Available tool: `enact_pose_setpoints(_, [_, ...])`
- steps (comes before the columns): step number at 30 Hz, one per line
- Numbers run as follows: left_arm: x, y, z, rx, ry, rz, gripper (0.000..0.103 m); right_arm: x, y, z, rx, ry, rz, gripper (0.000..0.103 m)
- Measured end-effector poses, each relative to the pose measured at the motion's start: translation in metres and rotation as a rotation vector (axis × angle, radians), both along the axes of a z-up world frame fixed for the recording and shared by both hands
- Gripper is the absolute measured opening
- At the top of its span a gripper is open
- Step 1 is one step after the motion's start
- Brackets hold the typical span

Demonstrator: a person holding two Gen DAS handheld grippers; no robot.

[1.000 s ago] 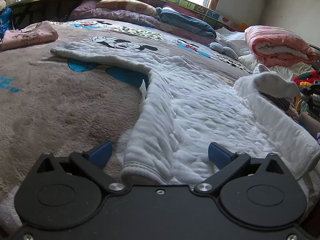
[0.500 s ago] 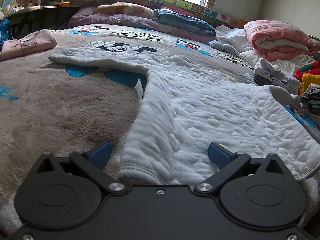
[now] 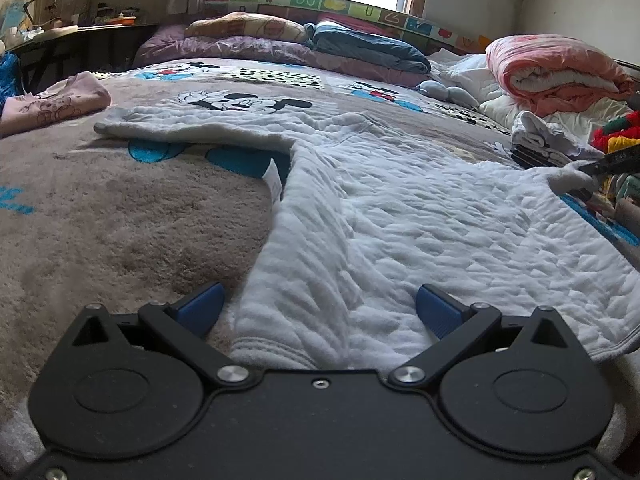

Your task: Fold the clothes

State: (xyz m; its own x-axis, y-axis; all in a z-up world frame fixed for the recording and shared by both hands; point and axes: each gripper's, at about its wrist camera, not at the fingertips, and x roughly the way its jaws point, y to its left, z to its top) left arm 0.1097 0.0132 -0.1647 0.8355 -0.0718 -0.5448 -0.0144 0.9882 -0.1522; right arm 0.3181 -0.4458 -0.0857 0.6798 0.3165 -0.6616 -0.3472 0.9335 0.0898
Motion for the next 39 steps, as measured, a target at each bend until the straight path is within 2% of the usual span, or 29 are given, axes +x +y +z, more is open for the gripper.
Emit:
enact_pose_setpoints(4, [0.001,0.0,-0.001,0.002,-0.004,-0.001,0.103,-0.002,0.001,-0.008,-0.074,-0.018,0.006,0.008])
enact_pose_setpoints(9, [0.002,0.0,-0.001,0.006,-0.007,-0.003,0.103,-0.012,0.0,-0.051,-0.171,0.02,-0.009,0.008])
enact_pose_setpoints(12, [0.002,0.0,-0.002,0.009,-0.009,-0.004,0.103,-0.015,-0.008,-0.056,-0.099,0.016,-0.062,0.008])
enact_pose_setpoints(18, [0.003,0.0,-0.002,0.011,-0.012,-0.006,0.103,-0.018,-0.014,-0.058,-0.062,0.025,-0.127,0.008])
enact_pose_setpoints(19, [0.003,0.0,-0.002,0.01,-0.012,-0.006,0.103,-0.018,-0.015,-0.058,-0.058,0.028,-0.139,0.01])
enact_pose_setpoints(21, [0.003,-0.001,-0.002,0.009,-0.012,-0.006,0.103,-0.016,-0.016,-0.058,-0.058,0.035,-0.189,0.024])
enact_pose_setpoints(22, [0.003,0.0,-0.002,0.008,-0.011,-0.006,0.103,-0.016,-0.017,-0.058,-0.061,0.038,-0.223,0.037])
enact_pose_setpoints(23, [0.003,0.0,-0.002,0.008,-0.011,-0.005,0.103,-0.015,-0.017,-0.058,-0.063,0.042,-0.257,0.043])
enact_pose_setpoints(26, [0.003,0.001,-0.002,0.004,-0.011,-0.005,0.103,-0.02,-0.025,-0.055,-0.039,0.054,-0.357,0.051])
enact_pose_setpoints(31, [0.002,0.002,-0.001,-0.003,-0.009,-0.005,0.103,-0.04,-0.038,-0.047,-0.018,0.058,-0.54,0.052])
enact_pose_setpoints(34, [0.001,0.003,-0.001,-0.009,-0.007,-0.004,0.103,-0.065,-0.04,-0.037,0.069,0.028,-0.582,0.052])
enact_pose_setpoints(39, [-0.003,0.005,0.002,-0.024,0.001,-0.001,0.103,-0.118,-0.012,-0.026,0.283,-0.008,-0.518,0.052])
